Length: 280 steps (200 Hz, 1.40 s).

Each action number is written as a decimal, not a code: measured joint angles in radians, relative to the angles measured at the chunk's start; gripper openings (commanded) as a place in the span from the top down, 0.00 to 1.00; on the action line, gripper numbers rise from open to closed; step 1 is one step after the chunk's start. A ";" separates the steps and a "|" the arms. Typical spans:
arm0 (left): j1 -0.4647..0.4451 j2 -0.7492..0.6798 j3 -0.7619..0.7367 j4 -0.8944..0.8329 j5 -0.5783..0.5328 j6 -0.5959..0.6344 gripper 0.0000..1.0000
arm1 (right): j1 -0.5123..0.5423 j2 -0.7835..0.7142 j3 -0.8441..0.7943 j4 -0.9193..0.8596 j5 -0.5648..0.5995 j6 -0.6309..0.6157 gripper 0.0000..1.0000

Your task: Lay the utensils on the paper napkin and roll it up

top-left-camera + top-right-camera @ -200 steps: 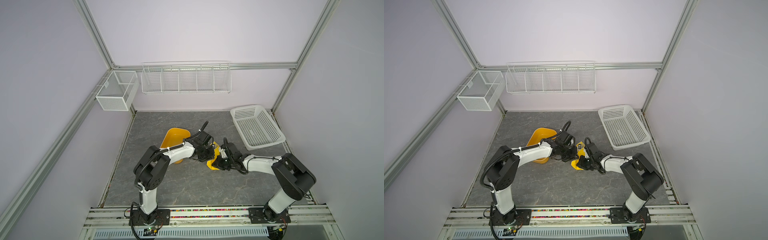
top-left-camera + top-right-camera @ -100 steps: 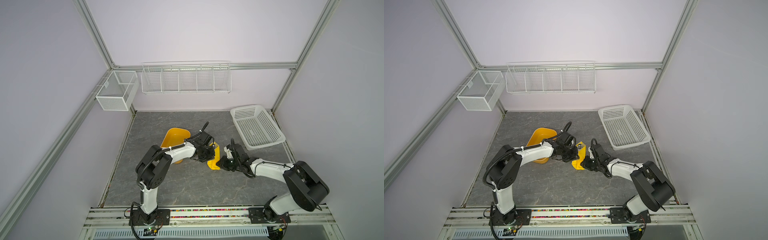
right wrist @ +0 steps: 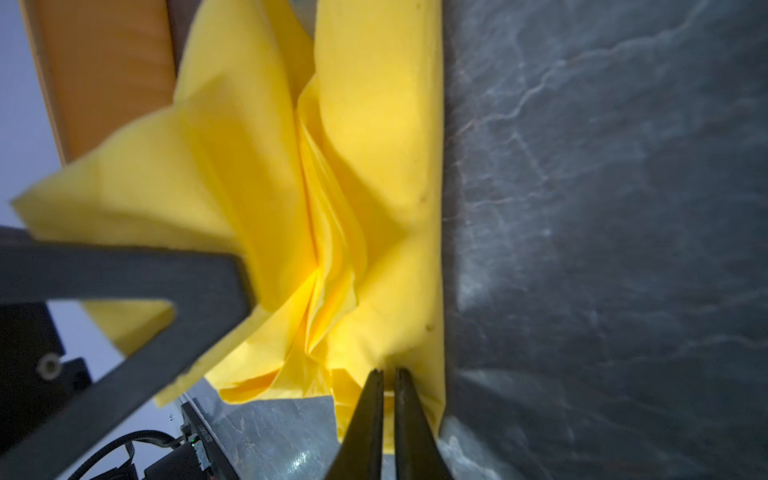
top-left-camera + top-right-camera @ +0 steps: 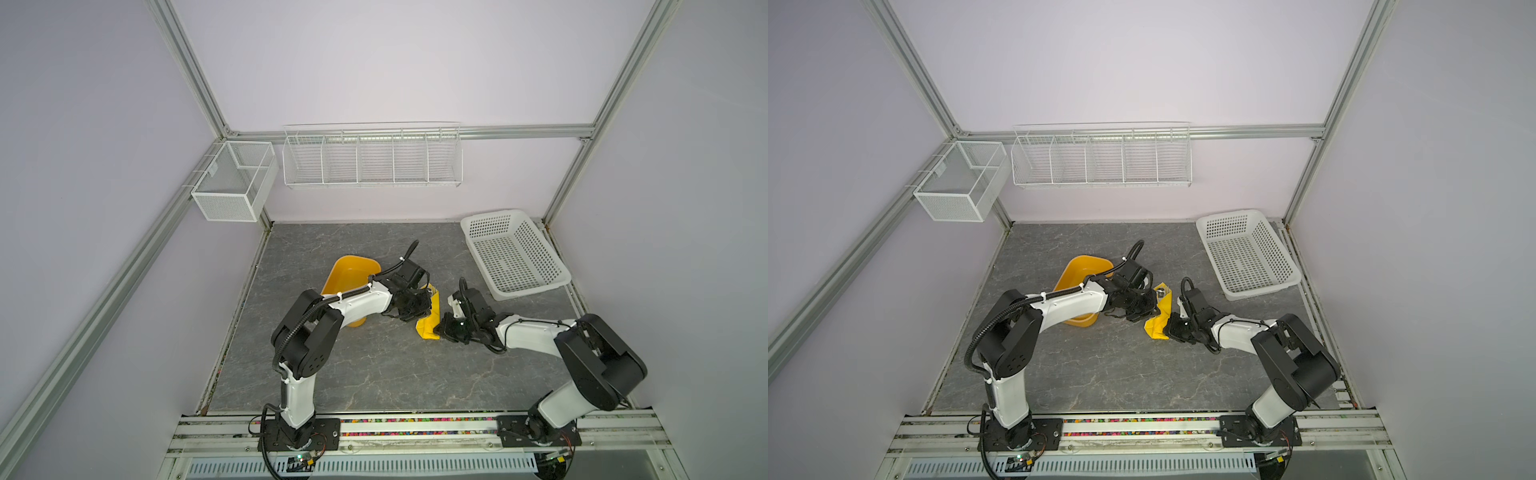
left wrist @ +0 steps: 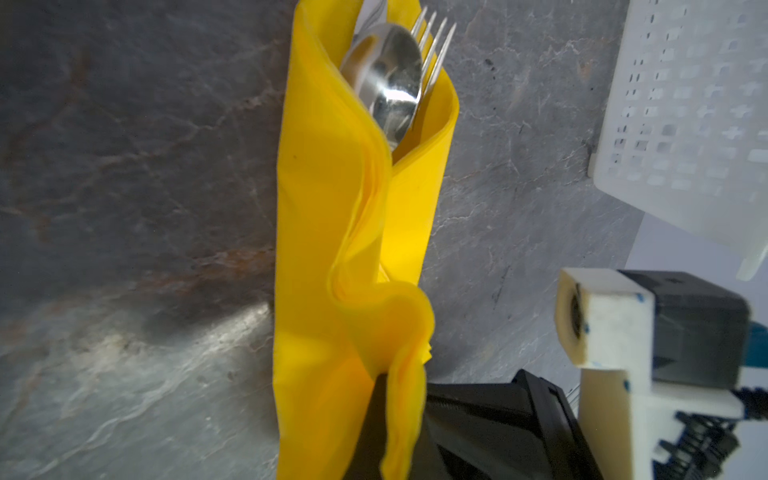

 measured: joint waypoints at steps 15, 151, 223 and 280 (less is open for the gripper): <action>-0.001 0.000 0.007 -0.005 0.003 -0.014 0.95 | 0.000 0.000 -0.001 0.001 0.000 0.000 0.88; -0.014 0.101 0.066 0.010 0.063 -0.130 0.90 | 0.000 0.000 -0.011 0.031 -0.011 0.000 0.83; -0.014 0.114 0.066 0.028 0.063 -0.143 0.84 | 0.000 -0.059 -0.065 0.077 -0.015 0.026 0.57; -0.014 0.127 0.066 0.050 0.074 -0.144 0.80 | 0.003 -0.101 -0.095 0.143 -0.044 0.038 0.33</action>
